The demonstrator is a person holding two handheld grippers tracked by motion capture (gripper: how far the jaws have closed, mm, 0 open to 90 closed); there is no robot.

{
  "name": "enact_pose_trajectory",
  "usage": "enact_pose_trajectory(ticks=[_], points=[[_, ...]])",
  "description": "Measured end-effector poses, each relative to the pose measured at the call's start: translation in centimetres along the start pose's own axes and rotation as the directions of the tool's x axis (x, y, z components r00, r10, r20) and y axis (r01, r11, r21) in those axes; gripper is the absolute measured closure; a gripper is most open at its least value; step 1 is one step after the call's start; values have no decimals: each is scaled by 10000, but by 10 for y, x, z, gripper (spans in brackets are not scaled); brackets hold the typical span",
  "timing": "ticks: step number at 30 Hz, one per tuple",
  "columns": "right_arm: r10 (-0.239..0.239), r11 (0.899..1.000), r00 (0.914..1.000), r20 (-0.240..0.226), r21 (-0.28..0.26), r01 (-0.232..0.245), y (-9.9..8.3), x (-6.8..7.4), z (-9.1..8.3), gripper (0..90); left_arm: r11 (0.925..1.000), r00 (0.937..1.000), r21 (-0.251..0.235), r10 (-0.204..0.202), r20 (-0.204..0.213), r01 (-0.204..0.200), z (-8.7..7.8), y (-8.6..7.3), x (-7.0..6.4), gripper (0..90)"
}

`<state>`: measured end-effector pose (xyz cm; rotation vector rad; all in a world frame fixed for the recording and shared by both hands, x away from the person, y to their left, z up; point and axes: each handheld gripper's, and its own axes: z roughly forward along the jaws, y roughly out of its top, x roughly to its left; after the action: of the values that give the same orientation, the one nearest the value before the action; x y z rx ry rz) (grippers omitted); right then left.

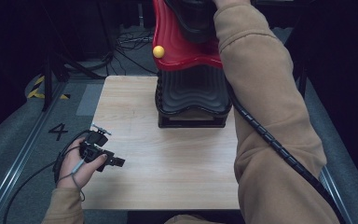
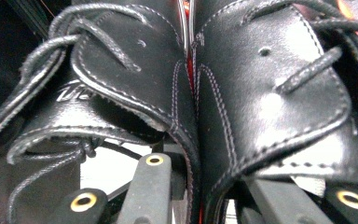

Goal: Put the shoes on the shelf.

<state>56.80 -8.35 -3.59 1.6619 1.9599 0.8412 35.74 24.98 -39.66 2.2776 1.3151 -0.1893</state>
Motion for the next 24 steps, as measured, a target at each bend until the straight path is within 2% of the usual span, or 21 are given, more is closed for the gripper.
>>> enact_pose_trajectory(ticks=[4,10,13,16,18,24], points=[[-12,9996,9994,335,-276,21,-8,1,10,792,10000,10000,-14,-41,12,41,0,0,0,366],[514,9974,9987,-25,-511,-514,-18,-6,20,779,10000,10000,4,-25,11,25,1,1,-2,364],[671,9973,9976,-139,-292,-675,-24,-6,28,734,10000,10000,9,26,-19,-26,1,3,-3,364],[565,9982,9982,-206,-162,-569,-28,-6,33,730,10000,10000,49,41,-21,-41,2,3,-3,362],[544,9984,9982,-268,-121,-548,-28,-6,32,698,10000,10000,90,41,1,-41,3,4,-3,362],[490,9975,9969,-623,533,-457,-29,-8,26,605,9999,10000,127,30,27,-31,5,5,-3,360]])
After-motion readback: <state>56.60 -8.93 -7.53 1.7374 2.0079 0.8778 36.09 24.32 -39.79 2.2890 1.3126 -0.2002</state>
